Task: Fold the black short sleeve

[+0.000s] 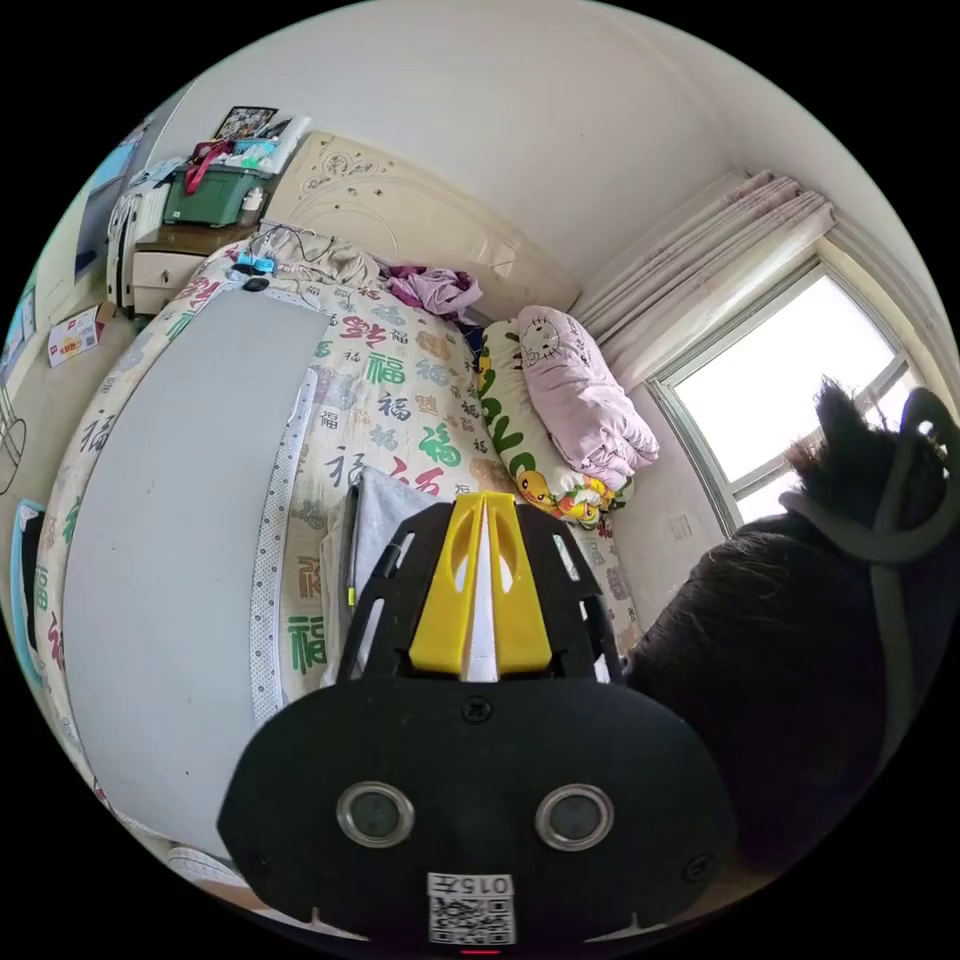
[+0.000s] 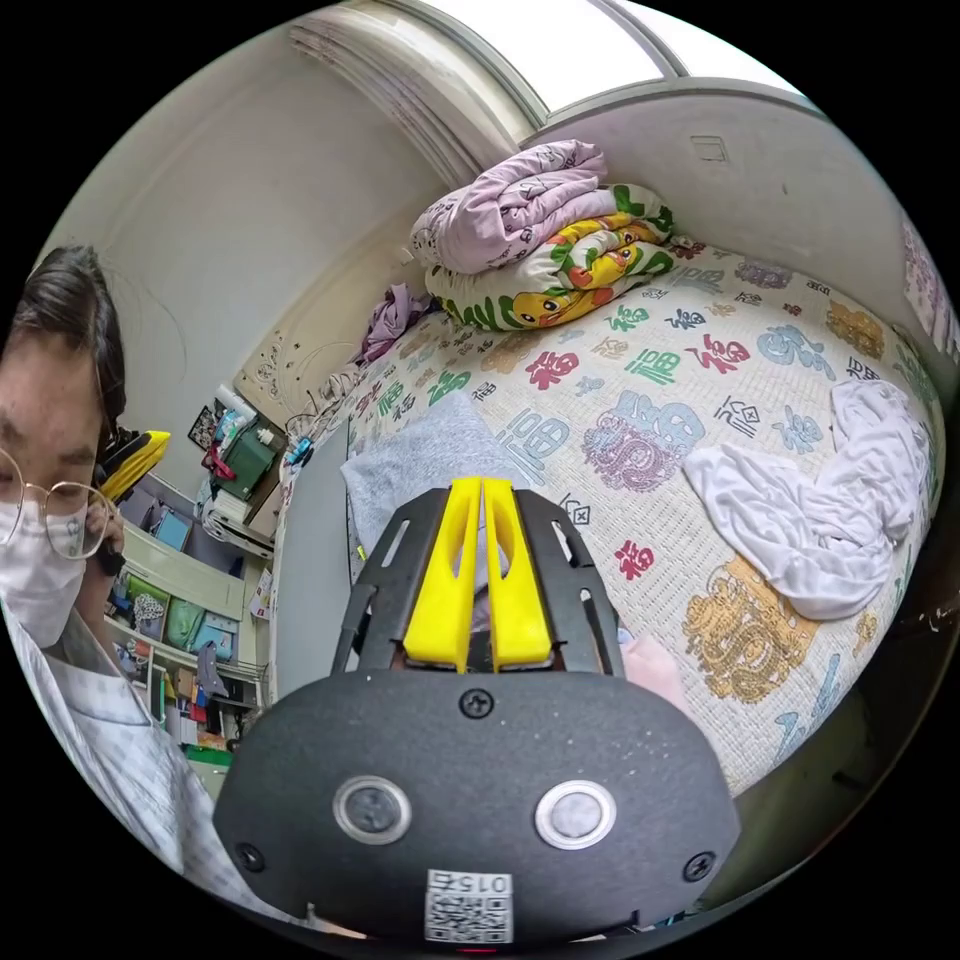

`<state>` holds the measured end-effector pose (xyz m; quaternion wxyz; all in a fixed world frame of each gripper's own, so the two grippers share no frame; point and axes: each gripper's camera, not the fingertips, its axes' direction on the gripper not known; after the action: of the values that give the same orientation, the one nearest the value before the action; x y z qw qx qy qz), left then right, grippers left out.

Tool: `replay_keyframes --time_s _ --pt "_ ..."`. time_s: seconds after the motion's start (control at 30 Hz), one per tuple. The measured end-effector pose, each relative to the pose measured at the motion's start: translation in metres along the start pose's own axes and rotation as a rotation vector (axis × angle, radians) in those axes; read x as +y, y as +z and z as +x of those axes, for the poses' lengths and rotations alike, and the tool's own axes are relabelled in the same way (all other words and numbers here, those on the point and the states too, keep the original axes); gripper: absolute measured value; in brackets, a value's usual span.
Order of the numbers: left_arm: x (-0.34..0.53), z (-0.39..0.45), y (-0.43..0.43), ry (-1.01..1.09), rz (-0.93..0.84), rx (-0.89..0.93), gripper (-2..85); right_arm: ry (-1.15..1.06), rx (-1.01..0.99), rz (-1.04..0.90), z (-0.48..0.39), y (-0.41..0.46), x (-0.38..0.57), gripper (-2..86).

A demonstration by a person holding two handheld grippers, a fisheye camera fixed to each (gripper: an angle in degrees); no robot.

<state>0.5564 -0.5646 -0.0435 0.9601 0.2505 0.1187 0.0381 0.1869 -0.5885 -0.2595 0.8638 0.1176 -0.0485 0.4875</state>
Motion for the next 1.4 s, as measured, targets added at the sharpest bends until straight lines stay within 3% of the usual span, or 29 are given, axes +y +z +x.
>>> replay_keyframes --time_s 0.47,0.77,0.87,1.0,1.2,1.3,1.4 --pt "0.035 0.071 -0.039 0.146 0.042 -0.057 -0.3 0.047 0.009 0.007 0.025 -0.064 0.056 -0.5" --pt "0.063 0.086 -0.05 0.245 0.054 0.127 -0.6 0.103 0.05 0.031 0.048 -0.105 0.102 -0.4" --pt "0.062 0.095 -0.035 0.247 -0.021 -0.015 -0.4 0.125 0.08 0.043 0.058 -0.118 0.118 -0.2" --pt "0.073 0.08 -0.026 0.278 0.044 -0.137 -0.3 0.121 0.123 0.019 0.075 -0.123 0.134 1.7" --pt "0.092 0.028 0.038 0.549 -0.203 0.124 -0.3 0.06 0.085 -0.116 0.102 -0.089 0.144 7.2" --pt "0.109 0.0 0.083 0.619 -0.373 0.263 0.0 0.048 0.087 -0.186 0.114 -0.066 0.145 8.2" --pt "0.126 -0.026 0.128 0.563 -0.495 0.388 1.7 0.012 0.064 -0.257 0.12 -0.043 0.145 8.1"
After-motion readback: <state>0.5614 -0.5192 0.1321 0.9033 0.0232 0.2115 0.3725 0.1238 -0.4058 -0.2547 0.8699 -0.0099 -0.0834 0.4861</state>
